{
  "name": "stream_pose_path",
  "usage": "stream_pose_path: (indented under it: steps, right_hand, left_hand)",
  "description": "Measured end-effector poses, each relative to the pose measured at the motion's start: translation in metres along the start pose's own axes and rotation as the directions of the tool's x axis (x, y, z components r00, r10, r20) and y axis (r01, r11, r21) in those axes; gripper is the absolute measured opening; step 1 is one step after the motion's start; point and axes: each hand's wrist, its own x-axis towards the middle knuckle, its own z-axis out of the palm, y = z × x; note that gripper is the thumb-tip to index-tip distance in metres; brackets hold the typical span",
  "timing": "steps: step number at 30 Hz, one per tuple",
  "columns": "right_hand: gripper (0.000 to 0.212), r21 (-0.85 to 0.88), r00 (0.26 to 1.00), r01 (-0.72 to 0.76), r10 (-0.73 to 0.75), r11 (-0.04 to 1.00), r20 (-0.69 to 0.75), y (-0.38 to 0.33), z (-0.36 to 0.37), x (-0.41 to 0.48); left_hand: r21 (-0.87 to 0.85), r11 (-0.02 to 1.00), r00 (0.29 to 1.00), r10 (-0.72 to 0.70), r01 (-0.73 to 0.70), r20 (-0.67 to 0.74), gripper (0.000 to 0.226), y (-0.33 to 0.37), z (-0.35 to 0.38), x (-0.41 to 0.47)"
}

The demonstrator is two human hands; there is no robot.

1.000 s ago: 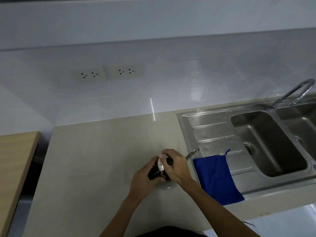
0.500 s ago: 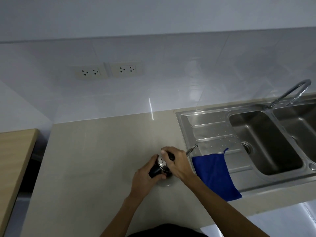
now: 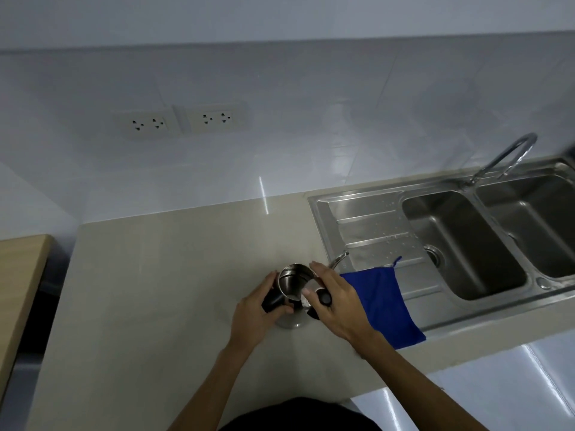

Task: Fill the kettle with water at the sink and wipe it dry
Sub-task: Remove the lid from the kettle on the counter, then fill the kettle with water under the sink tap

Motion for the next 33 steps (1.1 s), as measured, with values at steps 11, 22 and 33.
stream_pose_path:
  steps: [11, 22, 33]
  right_hand:
    - [0.070, -0.182, 0.952, -0.219, 0.251, 0.958, 0.173, 0.052, 0.020, -0.076]
    - [0.095, -0.450, 0.887, -0.106, 0.289, 0.887, 0.360, 0.079, 0.063, -0.088]
    - [0.106, -0.320, 0.896, -0.152, 0.267, 0.935, 0.355, 0.087, 0.061, -0.091]
  left_hand:
    - [-0.026, 0.999, 0.999, -0.025, 0.024, -0.029, 0.090, 0.001, 0.001, -0.001]
    - [-0.062, 0.997, 0.999, -0.037, 0.037, 0.004, 0.091, 0.003, 0.000, -0.001]
    - [-0.049, 0.998, 0.999, -0.044, 0.044, -0.007, 0.089, 0.004, 0.000, -0.001]
